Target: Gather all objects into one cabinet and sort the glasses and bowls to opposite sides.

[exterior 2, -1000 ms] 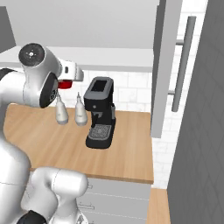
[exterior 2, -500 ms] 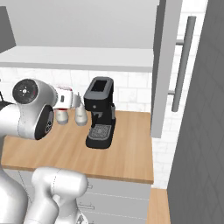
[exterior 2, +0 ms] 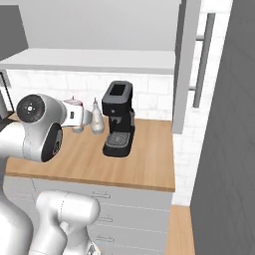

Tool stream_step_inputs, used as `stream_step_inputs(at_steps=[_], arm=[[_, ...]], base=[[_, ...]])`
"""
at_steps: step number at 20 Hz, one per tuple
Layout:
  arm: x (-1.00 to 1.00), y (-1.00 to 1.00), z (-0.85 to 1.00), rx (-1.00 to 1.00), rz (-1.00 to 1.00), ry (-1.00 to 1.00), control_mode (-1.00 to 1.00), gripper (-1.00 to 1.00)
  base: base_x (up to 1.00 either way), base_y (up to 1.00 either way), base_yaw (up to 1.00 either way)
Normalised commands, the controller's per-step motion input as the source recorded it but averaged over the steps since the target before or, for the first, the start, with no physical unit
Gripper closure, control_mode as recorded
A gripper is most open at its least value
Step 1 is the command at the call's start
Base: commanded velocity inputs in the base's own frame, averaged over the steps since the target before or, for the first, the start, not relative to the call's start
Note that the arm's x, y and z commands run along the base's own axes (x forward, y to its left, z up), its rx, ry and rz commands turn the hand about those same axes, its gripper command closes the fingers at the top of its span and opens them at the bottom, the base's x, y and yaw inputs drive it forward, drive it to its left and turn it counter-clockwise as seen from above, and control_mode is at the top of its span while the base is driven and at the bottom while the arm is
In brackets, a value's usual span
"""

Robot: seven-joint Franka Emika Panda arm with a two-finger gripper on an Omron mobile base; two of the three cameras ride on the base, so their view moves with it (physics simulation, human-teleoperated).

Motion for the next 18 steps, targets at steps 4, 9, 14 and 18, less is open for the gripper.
stream_step_inputs(at_steps=[4, 9, 14, 18], arm=[[0.0, 0.0, 0.0, 0.0, 0.0, 0.0, 1.0, 1.0], [0.0, 0.0, 0.0, 0.0, 0.0, 0.0, 1.0, 1.0], [0.0, 0.0, 0.0, 0.0, 0.0, 0.0, 1.0, 1.0], [0.0, 0.0, 0.0, 0.0, 0.0, 0.0, 1.0, 1.0]], base=[[-0.89, 0.39, 0.03], [-0.53, 0.94, 0.03], [-0.92, 0.82, 0.0], [-0.61, 0.95, 0.0]])
